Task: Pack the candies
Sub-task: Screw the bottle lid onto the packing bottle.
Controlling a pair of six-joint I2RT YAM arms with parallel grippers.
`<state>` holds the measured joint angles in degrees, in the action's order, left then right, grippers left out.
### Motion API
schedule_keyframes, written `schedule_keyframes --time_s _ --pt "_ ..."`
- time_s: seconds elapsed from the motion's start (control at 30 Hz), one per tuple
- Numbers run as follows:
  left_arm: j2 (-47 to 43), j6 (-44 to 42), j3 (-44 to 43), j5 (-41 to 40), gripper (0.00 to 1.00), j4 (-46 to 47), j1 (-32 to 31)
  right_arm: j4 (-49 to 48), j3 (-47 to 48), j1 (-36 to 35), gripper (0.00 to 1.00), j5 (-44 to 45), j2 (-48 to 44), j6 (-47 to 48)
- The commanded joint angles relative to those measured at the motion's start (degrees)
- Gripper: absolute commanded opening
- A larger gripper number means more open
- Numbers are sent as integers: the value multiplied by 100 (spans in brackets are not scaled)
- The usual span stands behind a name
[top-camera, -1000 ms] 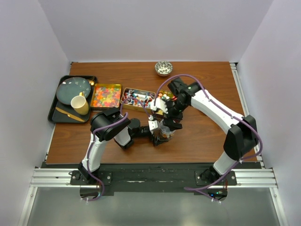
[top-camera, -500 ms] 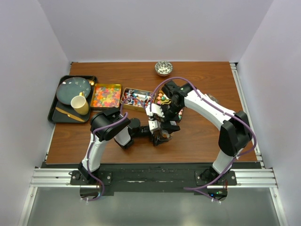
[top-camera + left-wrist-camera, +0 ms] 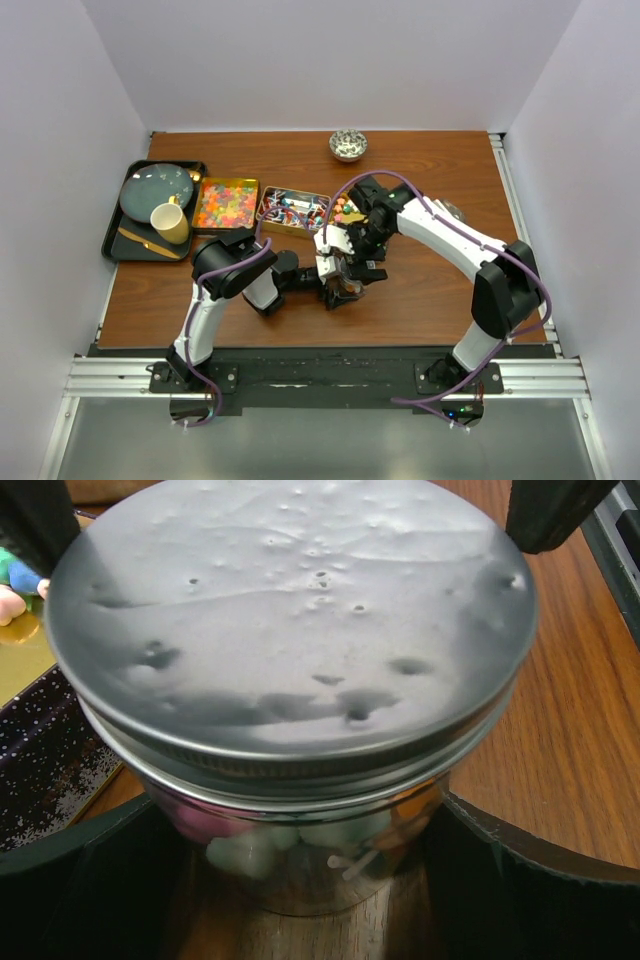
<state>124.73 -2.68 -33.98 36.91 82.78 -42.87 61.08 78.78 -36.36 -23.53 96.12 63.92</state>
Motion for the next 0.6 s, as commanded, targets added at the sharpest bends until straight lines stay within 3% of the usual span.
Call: schedule_keyframes --time_s 0.0,0.57 --pt "157 -128 -4 -289 0 -737 112 458 -293 -47 99 76 -303 -187" --pt "210 -75 -48 -263 0 -772 130 572 -874 -12 98 296 -972 -573"
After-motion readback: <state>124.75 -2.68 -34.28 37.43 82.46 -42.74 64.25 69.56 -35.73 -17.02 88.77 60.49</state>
